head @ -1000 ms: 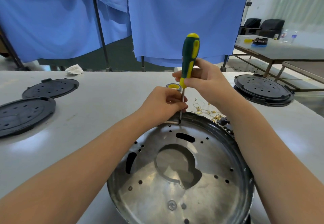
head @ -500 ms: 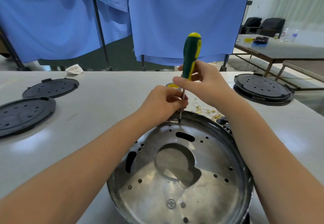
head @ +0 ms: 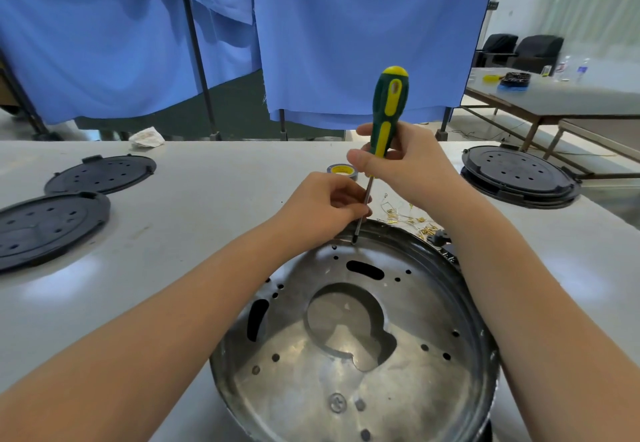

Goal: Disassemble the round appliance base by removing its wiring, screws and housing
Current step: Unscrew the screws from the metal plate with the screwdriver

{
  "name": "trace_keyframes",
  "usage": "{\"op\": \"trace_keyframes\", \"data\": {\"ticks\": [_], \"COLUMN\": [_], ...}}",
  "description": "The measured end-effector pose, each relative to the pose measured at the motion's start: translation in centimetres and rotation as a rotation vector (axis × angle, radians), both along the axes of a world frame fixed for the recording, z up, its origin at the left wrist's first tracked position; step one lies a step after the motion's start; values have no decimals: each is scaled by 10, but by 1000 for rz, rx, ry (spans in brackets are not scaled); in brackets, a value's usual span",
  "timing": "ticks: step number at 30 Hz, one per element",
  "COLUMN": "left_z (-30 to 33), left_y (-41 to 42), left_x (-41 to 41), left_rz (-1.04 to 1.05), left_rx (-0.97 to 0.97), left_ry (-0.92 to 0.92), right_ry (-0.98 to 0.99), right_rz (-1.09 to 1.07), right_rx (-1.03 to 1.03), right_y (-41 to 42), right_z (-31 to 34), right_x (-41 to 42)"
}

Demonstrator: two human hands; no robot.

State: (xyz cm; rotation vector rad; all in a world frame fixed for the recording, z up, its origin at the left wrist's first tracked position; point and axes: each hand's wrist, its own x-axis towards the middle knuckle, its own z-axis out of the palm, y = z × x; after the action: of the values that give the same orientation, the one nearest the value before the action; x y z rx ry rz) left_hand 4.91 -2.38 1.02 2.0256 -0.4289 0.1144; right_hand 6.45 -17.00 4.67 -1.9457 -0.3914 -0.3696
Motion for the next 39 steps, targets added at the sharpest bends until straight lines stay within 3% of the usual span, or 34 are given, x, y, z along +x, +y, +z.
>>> {"op": "trace_keyframes", "data": {"ticks": [11, 19, 27, 34, 39], "left_z": [-4, 0, 1, -2, 0], "left_y": [0, 2, 3, 0, -2], "left_x": [6, 1, 5, 7, 12], "left_rz": [90, -35, 130, -31, 24], "left_rx": [91, -51, 42, -68, -21], "left_ry": [-78, 46, -52, 44, 11], "right_ry": [-13, 69, -62, -3, 50], "right_rz": [-32, 191, 25, 125, 162], "right_rx": [57, 144, -67, 39, 90], "right_y": [0, 0, 2, -2, -6], "right_z": [3, 5, 2, 2, 4], "right_x": [-3, -4, -5, -2, -1]}}
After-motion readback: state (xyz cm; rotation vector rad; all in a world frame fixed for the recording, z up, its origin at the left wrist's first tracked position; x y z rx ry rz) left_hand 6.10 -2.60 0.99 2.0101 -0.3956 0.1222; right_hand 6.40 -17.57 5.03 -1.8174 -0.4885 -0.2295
